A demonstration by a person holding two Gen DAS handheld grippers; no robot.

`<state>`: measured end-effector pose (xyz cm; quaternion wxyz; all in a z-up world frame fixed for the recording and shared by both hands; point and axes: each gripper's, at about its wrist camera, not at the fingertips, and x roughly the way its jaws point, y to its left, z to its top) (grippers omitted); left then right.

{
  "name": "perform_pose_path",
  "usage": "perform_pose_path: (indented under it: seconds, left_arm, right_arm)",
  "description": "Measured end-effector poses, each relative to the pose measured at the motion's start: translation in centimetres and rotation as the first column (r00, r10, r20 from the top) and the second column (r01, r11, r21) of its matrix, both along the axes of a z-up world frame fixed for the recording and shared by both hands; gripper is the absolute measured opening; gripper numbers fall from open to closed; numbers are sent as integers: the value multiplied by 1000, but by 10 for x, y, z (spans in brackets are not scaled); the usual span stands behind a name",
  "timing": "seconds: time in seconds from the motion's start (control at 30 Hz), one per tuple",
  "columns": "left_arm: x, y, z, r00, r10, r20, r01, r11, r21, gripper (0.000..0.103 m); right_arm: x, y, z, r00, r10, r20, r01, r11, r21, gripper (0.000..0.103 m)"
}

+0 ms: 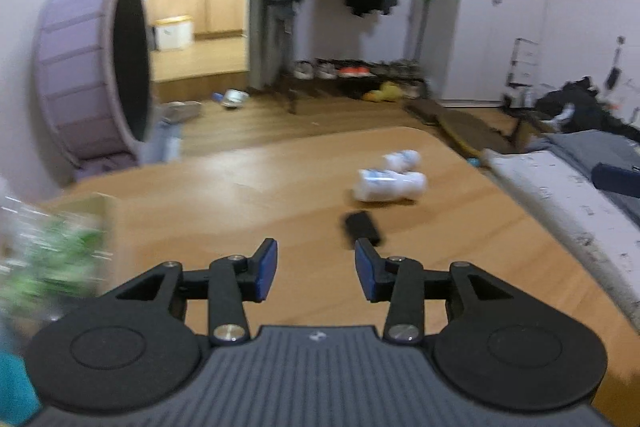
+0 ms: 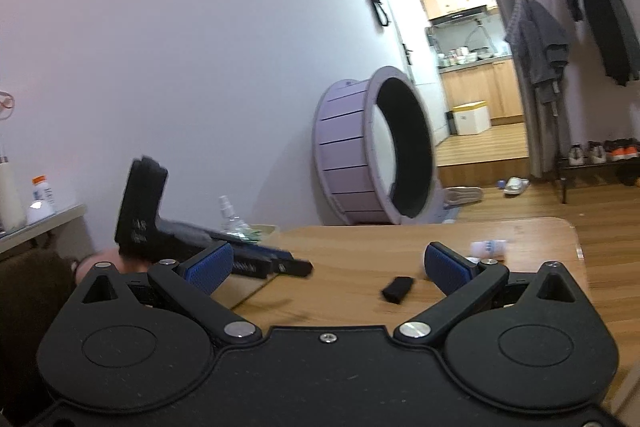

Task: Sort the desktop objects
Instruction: 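Reach the left gripper to the small black pouch, then grasp the black pouch with the left gripper and release it into the basket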

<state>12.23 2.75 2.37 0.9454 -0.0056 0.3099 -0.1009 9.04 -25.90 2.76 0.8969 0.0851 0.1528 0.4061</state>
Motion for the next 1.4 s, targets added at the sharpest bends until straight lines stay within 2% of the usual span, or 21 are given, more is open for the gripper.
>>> perform_pose_path:
  seconds: [0.07,0.17,0.33,0.6,0.73,0.83,1.0,1.1,1.27,1.4]
  left_arm:
    - [12,-8,-12,1000,-3,-20,2,1000,-19,41]
    - [29,-19,-27,999,-14,-41,14,1000,-9,41]
    - [46,-28,-39,998,-15,-53,15,1000,-5,41]
    - [69,-44,-50,997,-10,-72,11,1000,9,41]
    - [63,-42,-48,999,-22,-50,22,1000,3,19]
    - [51,-36,-42,1000,-12,-11,12,1000,12,9]
    - [16,-19,-20,997,14,70,-16,1000,27,9]
    - [-17,0,-3,990,56,127,-57,998,9,9]
    - [-66,36,19,969,142,202,-143,990,-11,9]
    - [-96,66,26,949,220,224,-222,975,-16,9]
  right_arm:
    - [3,-5,0,999,6,-35,-6,1000,9,103]
    - [6,-7,-1,997,26,-73,-27,1000,-4,103]
    - [12,-5,-8,997,-28,-77,22,997,-79,103]
    - [12,-3,-14,996,-39,-83,31,995,-94,103]
    - [10,-1,-14,997,-30,-75,22,995,-101,103]
    - [11,-2,-11,997,-30,-73,23,996,-87,103]
    - [10,2,-9,998,-25,-66,20,997,-71,103]
    - [8,7,-10,998,-13,-63,9,998,-70,103]
    - [6,18,-10,998,13,-57,-16,998,-65,103]
    - [5,31,-12,998,36,-56,-40,996,-73,103]
